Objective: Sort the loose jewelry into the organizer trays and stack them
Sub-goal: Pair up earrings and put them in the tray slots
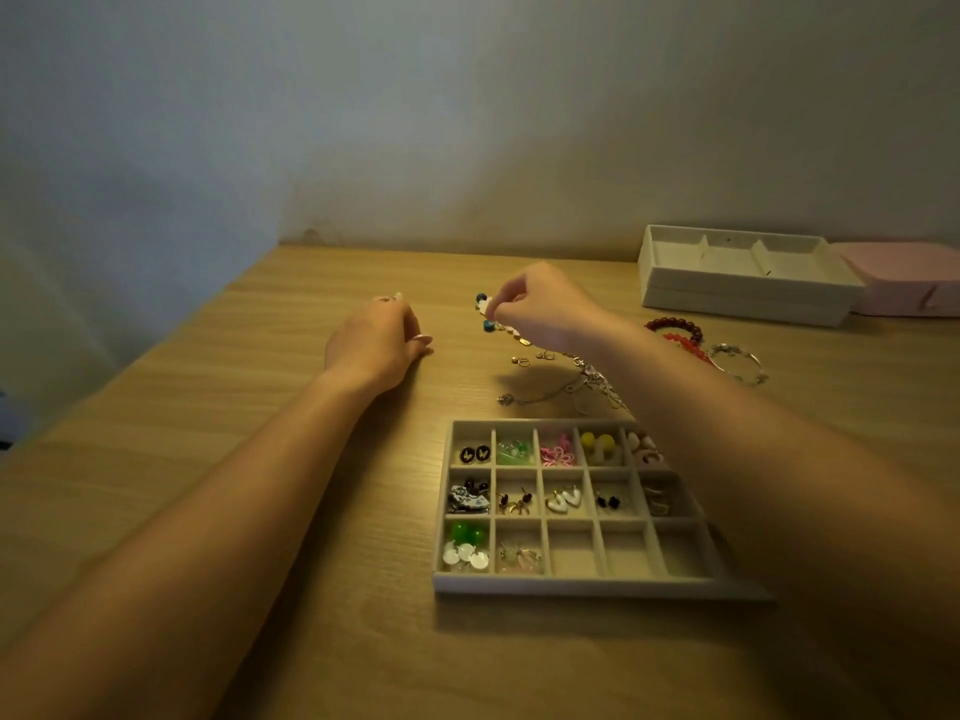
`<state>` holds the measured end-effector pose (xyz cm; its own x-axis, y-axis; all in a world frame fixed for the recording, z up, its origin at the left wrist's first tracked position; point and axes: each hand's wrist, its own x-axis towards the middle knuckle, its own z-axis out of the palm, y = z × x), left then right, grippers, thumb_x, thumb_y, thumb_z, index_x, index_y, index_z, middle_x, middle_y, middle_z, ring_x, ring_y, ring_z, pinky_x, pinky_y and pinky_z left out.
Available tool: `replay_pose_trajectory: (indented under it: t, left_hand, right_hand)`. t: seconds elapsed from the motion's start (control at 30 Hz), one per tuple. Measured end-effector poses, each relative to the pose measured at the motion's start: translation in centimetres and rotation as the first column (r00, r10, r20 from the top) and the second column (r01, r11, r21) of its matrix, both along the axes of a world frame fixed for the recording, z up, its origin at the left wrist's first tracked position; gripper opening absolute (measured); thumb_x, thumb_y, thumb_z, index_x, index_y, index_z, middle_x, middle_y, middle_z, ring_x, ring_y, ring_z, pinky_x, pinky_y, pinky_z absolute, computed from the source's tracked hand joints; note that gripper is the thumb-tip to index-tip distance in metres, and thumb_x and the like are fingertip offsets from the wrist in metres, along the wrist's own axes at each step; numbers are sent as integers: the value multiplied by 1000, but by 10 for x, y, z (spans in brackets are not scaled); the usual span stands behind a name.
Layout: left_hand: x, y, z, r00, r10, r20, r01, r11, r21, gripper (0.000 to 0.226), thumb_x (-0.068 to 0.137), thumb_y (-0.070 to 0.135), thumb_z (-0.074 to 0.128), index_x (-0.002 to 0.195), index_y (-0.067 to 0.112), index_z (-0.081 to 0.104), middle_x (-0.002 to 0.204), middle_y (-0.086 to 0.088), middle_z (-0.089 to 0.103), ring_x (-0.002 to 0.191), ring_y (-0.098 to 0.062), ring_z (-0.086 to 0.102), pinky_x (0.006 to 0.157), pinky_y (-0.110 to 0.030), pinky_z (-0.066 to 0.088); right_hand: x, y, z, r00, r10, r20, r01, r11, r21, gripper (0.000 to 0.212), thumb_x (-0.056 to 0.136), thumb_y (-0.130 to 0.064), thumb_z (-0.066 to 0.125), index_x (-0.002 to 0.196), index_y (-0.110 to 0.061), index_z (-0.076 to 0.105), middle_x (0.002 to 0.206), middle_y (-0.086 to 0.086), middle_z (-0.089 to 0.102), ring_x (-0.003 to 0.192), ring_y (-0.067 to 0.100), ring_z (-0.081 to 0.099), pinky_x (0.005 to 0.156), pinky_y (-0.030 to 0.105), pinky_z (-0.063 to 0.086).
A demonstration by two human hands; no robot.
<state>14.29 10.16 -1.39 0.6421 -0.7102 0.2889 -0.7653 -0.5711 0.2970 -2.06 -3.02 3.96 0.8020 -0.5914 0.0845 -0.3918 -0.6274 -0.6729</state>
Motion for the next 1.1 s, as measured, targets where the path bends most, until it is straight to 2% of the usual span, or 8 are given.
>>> replay_pose_trajectory:
  t: [0.17,0.23,0.33,0.47,0.57,0.73,0.9,1.1]
  left_hand:
    - [-43,20,24,977,-108,-186,67,974,-217,22,90,45,70,92,24,65,90,6,67,83,-14,63,70,-33,51]
    - [-74,30,40,917,-252,-308,162,944,-288,19,86,42,74,90,26,65,87,7,66,79,-8,62,63,-25,49]
    - [-120,49,55,803,-443,-398,315,883,-347,16,82,33,79,87,23,67,83,2,68,68,-2,60,58,-19,47]
    - [-162,72,56,759,-550,-349,424,824,-377,12,82,26,78,86,23,67,80,3,67,65,-4,57,54,-17,46]
    - [-180,80,47,770,-583,-260,458,787,-413,15,78,26,81,84,21,68,78,1,66,69,-16,58,59,-30,50]
    - [-192,80,31,728,-622,-288,443,748,-495,30,73,16,88,75,33,64,68,12,56,62,-7,51,58,-26,44]
    - [-203,83,31,694,-612,-380,335,741,-582,20,71,22,89,79,22,71,70,-7,66,61,-25,57,57,-36,47]
    - [-208,86,31,646,-590,-485,181,735,-653,20,72,8,88,83,14,73,72,-3,68,69,-15,62,64,-29,53]
  right_hand:
    - [-39,18,2,999,32,-14,-32,999,26,26,98,-10,53,102,-21,76,120,1,68,108,18,62,94,38,55]
    - [-58,27,7,1000,19,0,-19,998,58,25,101,-13,51,107,-21,73,116,0,68,102,16,62,86,33,55]
    - [-90,43,18,999,-19,37,6,949,316,26,106,-31,49,107,-14,69,95,6,72,75,17,67,67,30,53]
    - [-130,63,26,994,102,29,-100,808,581,30,105,-29,52,108,-3,68,81,9,70,68,18,66,62,27,56]
    - [-149,73,21,987,142,69,-150,714,684,21,100,-14,59,111,3,66,81,9,67,68,17,65,62,27,57]
    - [-167,81,11,979,172,109,-180,486,855,30,102,-14,57,125,6,58,87,14,65,72,22,66,62,29,61]
    - [-173,87,-1,975,79,207,-221,414,883,23,100,-15,59,119,-2,62,79,7,61,64,13,57,56,23,53]
    - [-175,89,-4,955,61,290,-293,327,899,32,97,-10,61,128,-1,64,96,10,66,76,16,61,64,25,56]
